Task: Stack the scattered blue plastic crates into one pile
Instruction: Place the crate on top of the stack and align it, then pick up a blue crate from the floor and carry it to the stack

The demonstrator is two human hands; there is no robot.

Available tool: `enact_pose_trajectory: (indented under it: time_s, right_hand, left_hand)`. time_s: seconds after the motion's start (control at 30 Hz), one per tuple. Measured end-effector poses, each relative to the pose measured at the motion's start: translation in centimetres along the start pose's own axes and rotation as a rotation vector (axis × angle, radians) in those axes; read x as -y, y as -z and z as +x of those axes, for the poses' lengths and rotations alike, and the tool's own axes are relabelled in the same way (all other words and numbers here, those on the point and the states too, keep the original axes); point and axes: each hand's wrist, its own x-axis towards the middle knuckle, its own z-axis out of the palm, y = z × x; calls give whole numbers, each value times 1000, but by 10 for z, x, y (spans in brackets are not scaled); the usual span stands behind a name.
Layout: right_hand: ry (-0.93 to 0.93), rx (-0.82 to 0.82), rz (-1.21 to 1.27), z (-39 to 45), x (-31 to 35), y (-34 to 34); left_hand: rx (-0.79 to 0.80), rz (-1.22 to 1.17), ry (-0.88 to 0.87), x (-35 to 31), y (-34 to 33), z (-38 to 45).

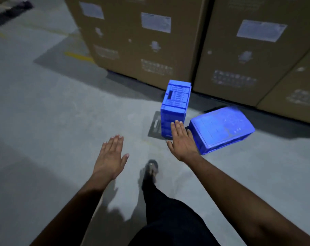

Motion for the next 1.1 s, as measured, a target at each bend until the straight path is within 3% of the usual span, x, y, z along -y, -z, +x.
enact_pose_trajectory:
  time_s: [0.17, 0.43, 0.77, 0.87, 1.0, 1.1]
  right_hand:
    - [-141, -12, 27, 131, 10, -11]
    - [-330, 102, 63, 286, 23, -12]
    - [-702, 68, 221, 503, -27, -129]
    - [-801, 95, 181, 552, -42, -167]
    - [-929, 63, 107, 572, -54, -199]
    - [-916, 7, 117, 563, -57, -200]
  left_hand:
    - [48, 29, -181, 41, 5, 163]
    - [109, 58, -380, 94, 25, 344]
    - [285, -44, -632, 132, -120, 565]
    - [273, -116, -684, 151, -166, 601]
    - [253, -123, -726, 186, -201, 628]
    - [274, -37, -715, 212, -207, 647]
